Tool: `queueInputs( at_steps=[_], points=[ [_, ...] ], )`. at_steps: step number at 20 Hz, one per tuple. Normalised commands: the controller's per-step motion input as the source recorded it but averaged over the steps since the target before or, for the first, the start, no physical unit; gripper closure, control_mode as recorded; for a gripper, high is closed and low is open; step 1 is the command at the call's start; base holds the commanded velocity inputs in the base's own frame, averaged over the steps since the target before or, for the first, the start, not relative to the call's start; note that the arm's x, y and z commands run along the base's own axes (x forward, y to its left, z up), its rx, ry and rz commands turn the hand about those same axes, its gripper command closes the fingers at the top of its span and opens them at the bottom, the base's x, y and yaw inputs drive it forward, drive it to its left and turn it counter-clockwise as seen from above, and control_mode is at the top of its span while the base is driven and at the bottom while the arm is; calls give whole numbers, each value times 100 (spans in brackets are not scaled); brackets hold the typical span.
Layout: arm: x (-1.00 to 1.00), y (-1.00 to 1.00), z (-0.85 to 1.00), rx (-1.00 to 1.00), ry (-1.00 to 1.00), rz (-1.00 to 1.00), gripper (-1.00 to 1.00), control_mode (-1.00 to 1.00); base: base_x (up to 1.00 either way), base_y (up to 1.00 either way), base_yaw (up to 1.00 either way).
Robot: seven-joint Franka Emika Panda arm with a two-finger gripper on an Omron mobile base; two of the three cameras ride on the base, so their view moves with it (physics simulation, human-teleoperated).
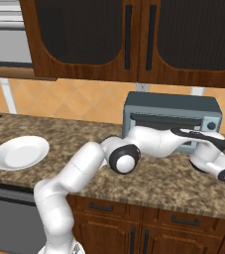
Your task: Pick up the kebab skewer and baguette bread, and place them inside the toaster oven. Close the toaster oven door and start by setting the timer.
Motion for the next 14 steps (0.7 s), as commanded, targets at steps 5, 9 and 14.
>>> queueInputs(
  at_steps=[5,9,14],
  points=[
    [46,7,52,31,17,-9,100,-100,0,0,0],
    [41,26,38,32,12,-16,100,-100,0,0,0],
    [35,29,45,35,13,-22,100,-100,0,0,0]
  ],
)
